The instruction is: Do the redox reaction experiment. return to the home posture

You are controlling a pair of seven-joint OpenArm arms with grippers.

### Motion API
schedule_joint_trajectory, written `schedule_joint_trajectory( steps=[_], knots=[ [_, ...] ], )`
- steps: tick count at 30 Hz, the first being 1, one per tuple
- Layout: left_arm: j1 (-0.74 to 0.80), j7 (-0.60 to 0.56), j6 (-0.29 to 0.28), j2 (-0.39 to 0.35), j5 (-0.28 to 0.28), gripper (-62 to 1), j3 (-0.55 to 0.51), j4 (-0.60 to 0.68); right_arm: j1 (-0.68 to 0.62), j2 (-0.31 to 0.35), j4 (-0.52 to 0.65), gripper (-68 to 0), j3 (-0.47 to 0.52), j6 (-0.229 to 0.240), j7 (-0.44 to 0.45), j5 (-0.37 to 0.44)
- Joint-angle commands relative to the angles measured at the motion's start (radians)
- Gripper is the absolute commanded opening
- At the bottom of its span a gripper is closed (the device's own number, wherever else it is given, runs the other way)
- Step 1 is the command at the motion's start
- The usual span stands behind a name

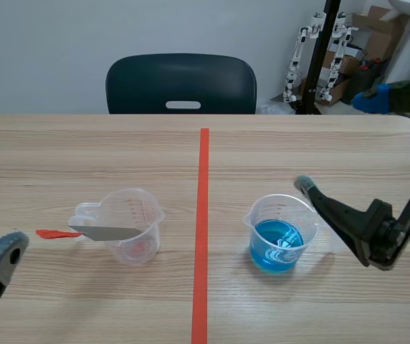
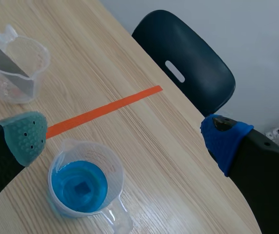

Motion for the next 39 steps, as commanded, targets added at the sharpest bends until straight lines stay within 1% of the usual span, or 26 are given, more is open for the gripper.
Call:
schedule_joint_trajectory(
  steps=[1,4,7,10,12,15,17,19,22,23,29,32,34,37,39],
  knots=[
    [-0.01,-0.014,0.003,0.02,0.018,-4.3,-0.007,0.013,0.015,0.0,0.027,0.4,0.021,-0.006,-0.008,0.003],
    [-0.015,-0.014,0.003,0.042,0.074,-4.3,-0.026,0.013,0.015,0.0,0.054,0.4,0.028,-0.006,-0.05,0.003],
    [-0.026,-0.014,0.017,0.058,0.102,-4.3,-0.045,0.013,0.015,0.0,0.089,0.4,0.027,-0.006,-0.106,0.003],
    [-0.035,-0.013,0.025,0.067,0.118,-4.3,-0.064,0.013,0.015,0.0,0.11,0.4,0.027,-0.006,-0.118,0.008],
    [-0.041,-0.008,0.024,0.069,0.118,-4.3,-0.072,0.013,0.008,0.004,0.111,0.4,0.027,-0.006,-0.119,0.007],
    [-0.043,-0.01,0.024,0.069,0.118,-4.3,-0.08,0.013,-0.037,0.059,0.111,0.4,0.027,-0.011,-0.118,0.006],
    [-0.043,-0.009,0.024,0.068,0.117,-4.3,-0.08,0.013,-0.072,0.106,0.111,0.4,0.028,-0.05,-0.115,0.007],
    [-0.043,-0.009,0.024,0.068,0.117,-4.3,-0.08,0.013,-0.099,0.137,0.111,0.4,0.028,-0.089,-0.114,0.007],
    [-0.043,-0.009,0.024,0.068,0.117,-4.3,-0.08,0.013,-0.117,0.149,0.104,0.4,0.028,-0.138,-0.115,0.006],
    [-0.043,-0.009,0.024,0.068,0.117,-4.3,-0.08,0.013,-0.118,0.149,0.1,0.4,0.028,-0.145,-0.118,0.006],
    [-0.043,-0.007,0.024,0.068,0.117,-4.3,-0.08,0.013,-0.118,0.149,0.076,0.4,0.028,-0.146,-0.126,-0.005],
    [-0.043,-0.007,0.024,0.068,0.117,-4.3,-0.08,0.013,-0.118,0.15,0.069,0.4,0.028,-0.146,-0.158,-0.006],
    [-0.043,-0.007,0.024,0.068,0.117,-4.3,-0.08,0.013,-0.122,0.163,0.069,0.4,0.027,-0.162,-0.171,-0.009],
    [-0.043,-0.007,0.024,0.068,0.117,-4.3,-0.08,0.013,-0.139,0.193,0.069,0.4,0.028,-0.172,-0.171,-0.009],
    [-0.043,-0.007,0.024,0.068,0.117,-4.3,-0.08,0.013,-0.153,0.2,0.069,0.4,0.028,-0.18,-0.169,-0.009]
  ],
)
